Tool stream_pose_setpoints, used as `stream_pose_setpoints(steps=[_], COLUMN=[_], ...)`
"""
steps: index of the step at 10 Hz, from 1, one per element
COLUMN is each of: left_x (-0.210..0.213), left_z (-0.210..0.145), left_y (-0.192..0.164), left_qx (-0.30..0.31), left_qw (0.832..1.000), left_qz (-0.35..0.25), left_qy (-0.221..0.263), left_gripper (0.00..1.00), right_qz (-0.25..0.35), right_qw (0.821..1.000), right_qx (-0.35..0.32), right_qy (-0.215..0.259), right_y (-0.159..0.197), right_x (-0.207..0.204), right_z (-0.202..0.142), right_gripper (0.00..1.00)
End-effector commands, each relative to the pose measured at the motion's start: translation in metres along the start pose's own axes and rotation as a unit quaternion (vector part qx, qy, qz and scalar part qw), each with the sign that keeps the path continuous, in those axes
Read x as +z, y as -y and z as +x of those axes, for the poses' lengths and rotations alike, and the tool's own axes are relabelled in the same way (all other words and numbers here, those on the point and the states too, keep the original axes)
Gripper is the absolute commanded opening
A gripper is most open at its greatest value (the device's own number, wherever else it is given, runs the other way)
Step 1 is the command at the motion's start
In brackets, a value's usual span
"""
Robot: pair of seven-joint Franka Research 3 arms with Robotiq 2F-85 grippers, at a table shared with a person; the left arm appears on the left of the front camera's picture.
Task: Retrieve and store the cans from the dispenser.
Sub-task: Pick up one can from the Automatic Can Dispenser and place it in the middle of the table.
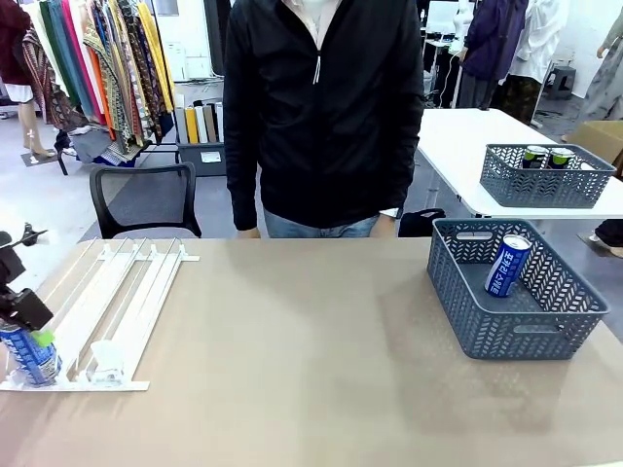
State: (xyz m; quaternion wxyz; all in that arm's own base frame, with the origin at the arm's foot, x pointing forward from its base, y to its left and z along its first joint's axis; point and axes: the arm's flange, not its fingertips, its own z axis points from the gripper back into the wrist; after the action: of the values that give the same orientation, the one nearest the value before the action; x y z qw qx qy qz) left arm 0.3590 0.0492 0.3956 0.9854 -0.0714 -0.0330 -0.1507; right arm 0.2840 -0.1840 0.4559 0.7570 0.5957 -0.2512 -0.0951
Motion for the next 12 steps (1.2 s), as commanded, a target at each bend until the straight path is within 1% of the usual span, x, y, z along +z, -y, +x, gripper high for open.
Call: stream_pose_setpoints(steps=[1,5,7,9,11,12], left_x=[-0.012,-0.009,0.005,0.054,0.124,0.150], left_z=[-0.016,-0.017,-0.018,-0.025,-0.037,-0.044], left_y=[0.004,0.003,0.005,0.014,0.031,0.039], left_qx=[0.003,0.003,0.000,0.003,0.001,-0.004], left_qw=[1.000,1.000,0.999,0.998,0.993,0.993], left_qz=[0.018,0.026,0.030,0.056,0.086,0.086], left_qy=[-0.002,-0.002,0.012,0.043,0.078,0.086], left_gripper=[0.00,0.00,0.00,0.00,0.00,0.00], right_qz=[0.013,0.013,0.013,0.013,0.013,0.013], right_qw=[1.000,1.000,1.000,1.000,1.000,1.000], right_qx=[0.005,0.005,0.005,0.005,0.005,0.005], right_qy=[0.008,0.008,0.008,0.008,0.008,0.008], right_y=[-0.003,-0.003,-0.003,-0.003,-0.003,-0.003], right_x=[-0.001,-0.001,-0.001,-0.001,-0.001,-0.001], right_z=[0.004,0.004,0.004,0.004,0.004,0.004], right_gripper=[1.00,1.00,1.00,1.00,1.00,1.00])
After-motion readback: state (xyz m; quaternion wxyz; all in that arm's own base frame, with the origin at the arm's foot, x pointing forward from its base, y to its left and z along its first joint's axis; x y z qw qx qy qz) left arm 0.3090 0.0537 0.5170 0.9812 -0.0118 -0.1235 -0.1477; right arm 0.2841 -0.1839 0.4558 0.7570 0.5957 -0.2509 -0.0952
